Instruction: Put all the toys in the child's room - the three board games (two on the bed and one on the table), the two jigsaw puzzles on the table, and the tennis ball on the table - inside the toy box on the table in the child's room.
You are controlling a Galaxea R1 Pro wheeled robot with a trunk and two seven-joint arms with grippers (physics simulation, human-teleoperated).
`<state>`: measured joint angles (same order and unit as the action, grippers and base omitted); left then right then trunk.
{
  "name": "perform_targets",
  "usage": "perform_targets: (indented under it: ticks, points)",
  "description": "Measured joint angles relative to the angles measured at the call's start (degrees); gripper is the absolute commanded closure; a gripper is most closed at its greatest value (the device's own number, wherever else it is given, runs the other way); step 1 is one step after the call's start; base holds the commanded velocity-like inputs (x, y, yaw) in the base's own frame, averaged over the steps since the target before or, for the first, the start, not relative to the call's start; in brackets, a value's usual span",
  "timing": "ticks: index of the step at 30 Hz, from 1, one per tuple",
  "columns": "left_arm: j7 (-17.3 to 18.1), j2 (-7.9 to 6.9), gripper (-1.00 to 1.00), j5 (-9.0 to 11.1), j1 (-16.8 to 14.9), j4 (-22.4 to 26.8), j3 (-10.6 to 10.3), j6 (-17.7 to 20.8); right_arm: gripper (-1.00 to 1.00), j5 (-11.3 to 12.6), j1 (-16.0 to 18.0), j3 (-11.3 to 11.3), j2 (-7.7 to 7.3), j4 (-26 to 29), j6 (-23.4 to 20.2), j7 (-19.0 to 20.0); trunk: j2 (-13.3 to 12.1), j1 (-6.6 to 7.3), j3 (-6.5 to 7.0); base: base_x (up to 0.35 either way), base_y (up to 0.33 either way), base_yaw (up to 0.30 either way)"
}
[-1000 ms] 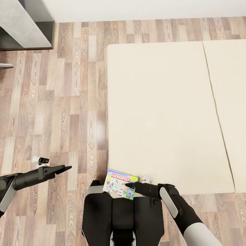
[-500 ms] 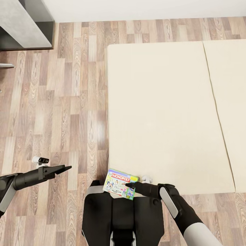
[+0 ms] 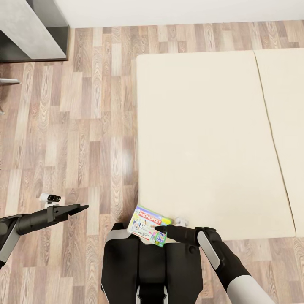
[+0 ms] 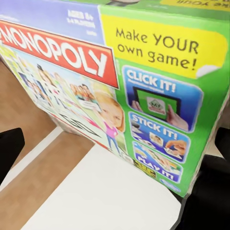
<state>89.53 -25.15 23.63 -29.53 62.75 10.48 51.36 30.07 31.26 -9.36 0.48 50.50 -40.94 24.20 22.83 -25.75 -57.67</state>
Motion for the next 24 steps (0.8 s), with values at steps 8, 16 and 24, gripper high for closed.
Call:
perform_targets:
  ticks: [8,16,24]
  points:
    - [0.0,0.00,-1.00,0.0,0.0,0.0,0.0,0.0,-1.00,0.0,0.0,0.0,0.02,0.0,0.0,0.0,0.0,0.00,0.00,-0.018,0.036,0.000]
    - [-0.1,0.01,-1.00,0.0,0.0,0.0,0.0,0.0,-1.00,0.0,0.0,0.0,0.04,0.0,0.0,0.0,0.0,0.01,0.00,-0.015,0.056,0.000]
    - [-0.1,0.00,-1.00,0.0,0.0,0.0,0.0,0.0,-1.00,0.0,0.0,0.0,0.03,0.0,0.0,0.0,0.0,0.01,0.00,0.000,0.045,0.000]
